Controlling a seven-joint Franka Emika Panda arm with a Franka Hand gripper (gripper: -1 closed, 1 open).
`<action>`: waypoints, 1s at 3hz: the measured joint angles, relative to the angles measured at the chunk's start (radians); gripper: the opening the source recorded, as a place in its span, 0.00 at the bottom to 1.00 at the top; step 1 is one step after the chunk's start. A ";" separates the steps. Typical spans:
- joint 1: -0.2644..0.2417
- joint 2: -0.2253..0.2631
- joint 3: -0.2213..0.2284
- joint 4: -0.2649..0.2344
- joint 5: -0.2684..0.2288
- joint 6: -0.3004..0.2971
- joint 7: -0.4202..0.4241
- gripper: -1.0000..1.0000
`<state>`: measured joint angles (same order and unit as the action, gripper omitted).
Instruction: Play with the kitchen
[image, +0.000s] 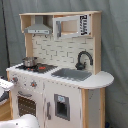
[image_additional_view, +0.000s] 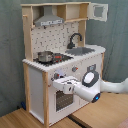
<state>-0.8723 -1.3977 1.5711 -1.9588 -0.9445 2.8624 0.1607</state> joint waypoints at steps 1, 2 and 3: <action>0.078 0.039 -0.033 -0.034 0.001 -0.037 -0.001 1.00; 0.132 0.045 -0.060 -0.117 0.009 -0.041 0.013 1.00; 0.193 0.045 -0.118 -0.195 0.009 -0.041 0.012 1.00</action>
<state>-0.6793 -1.3528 1.4536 -2.1538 -0.9354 2.8211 0.1729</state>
